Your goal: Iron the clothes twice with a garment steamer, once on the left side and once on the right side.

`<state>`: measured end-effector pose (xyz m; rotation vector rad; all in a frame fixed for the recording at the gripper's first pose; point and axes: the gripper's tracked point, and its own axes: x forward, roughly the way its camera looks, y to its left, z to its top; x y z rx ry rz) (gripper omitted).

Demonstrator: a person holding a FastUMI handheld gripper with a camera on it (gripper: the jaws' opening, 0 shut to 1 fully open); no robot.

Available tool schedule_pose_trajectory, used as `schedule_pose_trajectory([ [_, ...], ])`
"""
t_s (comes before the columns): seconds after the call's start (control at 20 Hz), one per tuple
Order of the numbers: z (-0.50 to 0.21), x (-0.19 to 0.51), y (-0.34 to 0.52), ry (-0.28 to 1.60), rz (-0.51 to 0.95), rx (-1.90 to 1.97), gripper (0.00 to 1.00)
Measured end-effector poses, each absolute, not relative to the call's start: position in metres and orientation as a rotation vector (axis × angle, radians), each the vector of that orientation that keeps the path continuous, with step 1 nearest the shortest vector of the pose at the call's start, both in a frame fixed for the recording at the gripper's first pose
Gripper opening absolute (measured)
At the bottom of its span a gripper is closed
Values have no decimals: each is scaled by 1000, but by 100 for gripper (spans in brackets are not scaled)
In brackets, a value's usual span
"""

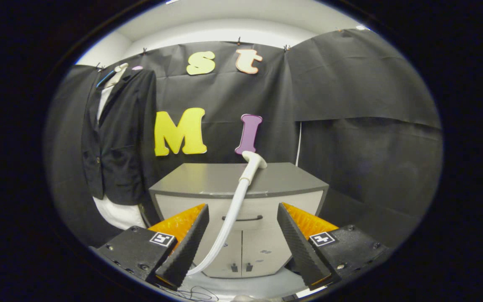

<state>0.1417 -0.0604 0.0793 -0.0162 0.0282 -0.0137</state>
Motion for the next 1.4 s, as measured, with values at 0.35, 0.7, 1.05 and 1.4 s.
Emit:
schedule_pose_trajectory([
  [0.35, 108, 257, -96, 101, 37, 27, 100],
  [0.7, 111, 348, -90, 232, 96, 29, 100],
  [1.05, 97, 383, -77, 366, 139, 10, 100],
  [1.4, 87, 388, -66, 487, 108, 77, 76],
])
